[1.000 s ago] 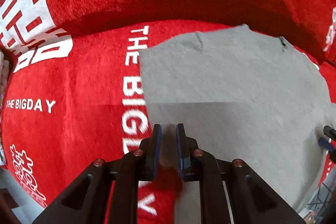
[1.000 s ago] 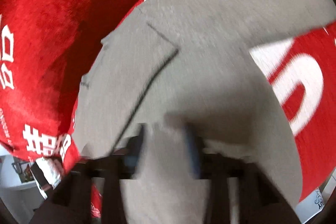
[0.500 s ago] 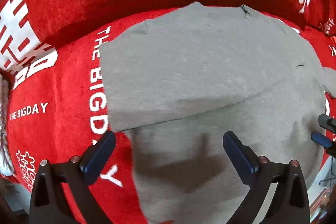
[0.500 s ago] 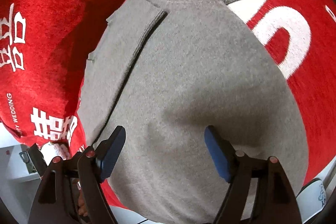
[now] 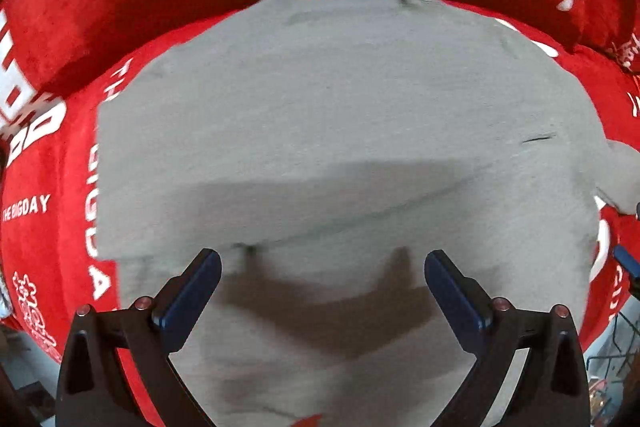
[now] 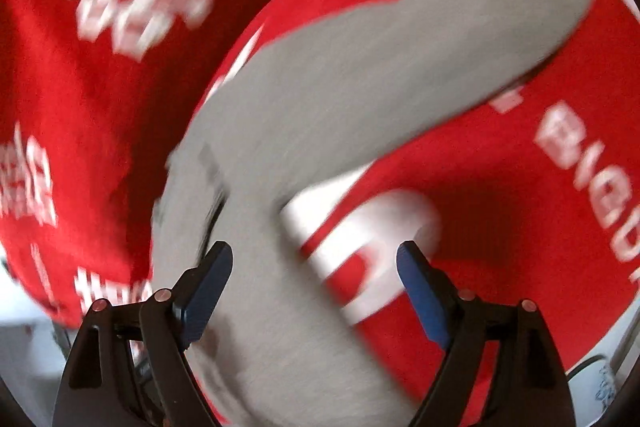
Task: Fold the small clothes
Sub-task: 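Grasp the other grey sleeve with the right gripper and fold it across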
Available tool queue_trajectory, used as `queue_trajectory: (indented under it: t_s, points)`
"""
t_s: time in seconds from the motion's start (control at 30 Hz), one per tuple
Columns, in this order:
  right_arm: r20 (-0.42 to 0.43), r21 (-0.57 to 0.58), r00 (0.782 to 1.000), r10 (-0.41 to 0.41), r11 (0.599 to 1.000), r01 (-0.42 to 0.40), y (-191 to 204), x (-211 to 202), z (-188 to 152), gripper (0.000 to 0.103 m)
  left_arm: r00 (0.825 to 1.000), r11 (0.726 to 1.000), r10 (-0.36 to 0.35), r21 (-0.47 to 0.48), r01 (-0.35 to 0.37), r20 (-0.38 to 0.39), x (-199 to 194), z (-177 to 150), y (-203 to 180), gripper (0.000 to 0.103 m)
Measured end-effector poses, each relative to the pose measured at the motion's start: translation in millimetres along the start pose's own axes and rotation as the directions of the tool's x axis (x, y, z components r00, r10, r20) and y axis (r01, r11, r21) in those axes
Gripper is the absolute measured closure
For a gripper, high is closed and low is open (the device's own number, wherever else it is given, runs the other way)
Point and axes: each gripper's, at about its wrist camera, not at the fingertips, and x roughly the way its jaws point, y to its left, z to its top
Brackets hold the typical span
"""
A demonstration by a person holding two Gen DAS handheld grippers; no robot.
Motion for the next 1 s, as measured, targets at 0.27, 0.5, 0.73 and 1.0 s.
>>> queue_trajectory:
  t_s: [0.27, 0.5, 0.73, 1.0]
  points:
    - [0.139, 0.266, 0.989, 0.04, 0.961, -0.077, -97, -27, 57, 0.016, 0.998, 0.995, -0.06, 0.08, 0.06, 0.0, 6, 20, -61, 0.001]
    - [0.202, 0.365, 0.96, 0.195, 0.894, -0.259, -119, -25, 88, 0.016, 0.995, 0.992, -0.097, 0.081, 0.095, 0.02, 6, 26, -85, 0.001]
    - [0.26, 0.365, 0.943, 0.209, 0.883, -0.296, -115, -38, 114, 0.016, 0.994, 0.996, -0.089, 0.031, 0.087, 0.059, 6, 30, -85, 0.001]
    - [0.204, 0.312, 0.942, 0.267, 0.894, -0.321, -87, -26, 119, 0.094, 0.992, 0.995, -0.062, -0.066, 0.07, 0.11, -8, 19, -39, 0.001]
